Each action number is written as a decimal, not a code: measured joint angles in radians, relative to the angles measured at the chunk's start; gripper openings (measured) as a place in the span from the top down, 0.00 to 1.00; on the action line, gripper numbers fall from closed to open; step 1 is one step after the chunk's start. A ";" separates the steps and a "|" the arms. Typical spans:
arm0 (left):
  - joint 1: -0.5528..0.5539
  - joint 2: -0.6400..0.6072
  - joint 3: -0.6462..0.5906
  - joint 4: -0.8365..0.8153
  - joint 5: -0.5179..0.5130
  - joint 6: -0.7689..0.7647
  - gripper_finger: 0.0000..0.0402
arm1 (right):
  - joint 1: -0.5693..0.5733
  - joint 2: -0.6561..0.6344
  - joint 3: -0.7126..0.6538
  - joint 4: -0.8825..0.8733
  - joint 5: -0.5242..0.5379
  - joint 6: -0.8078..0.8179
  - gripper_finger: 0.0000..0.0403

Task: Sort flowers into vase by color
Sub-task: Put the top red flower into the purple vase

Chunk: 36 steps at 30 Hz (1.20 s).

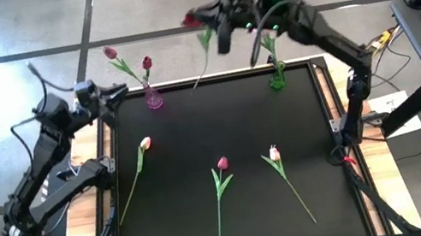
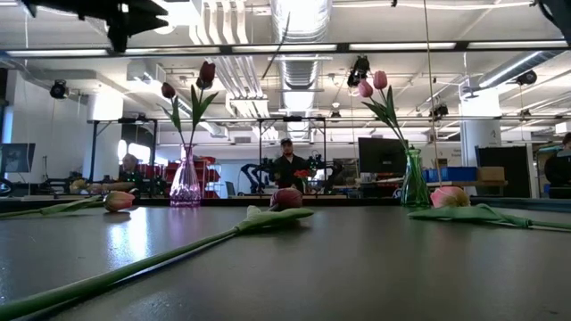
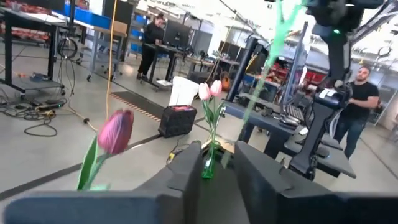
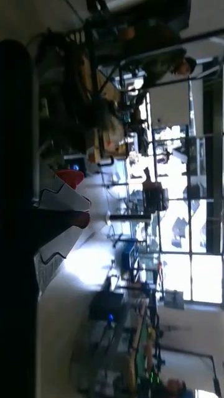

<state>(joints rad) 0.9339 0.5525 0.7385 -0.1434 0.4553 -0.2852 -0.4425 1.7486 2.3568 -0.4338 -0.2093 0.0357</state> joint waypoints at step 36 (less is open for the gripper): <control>-0.380 0.725 0.683 -0.161 -0.046 0.333 0.67 | 0.094 0.135 -0.001 0.239 0.011 0.071 0.97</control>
<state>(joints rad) 0.5544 1.2774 1.4217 -0.3043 0.4097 0.0478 -0.3490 1.8835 2.3554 -0.1943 -0.1982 0.1071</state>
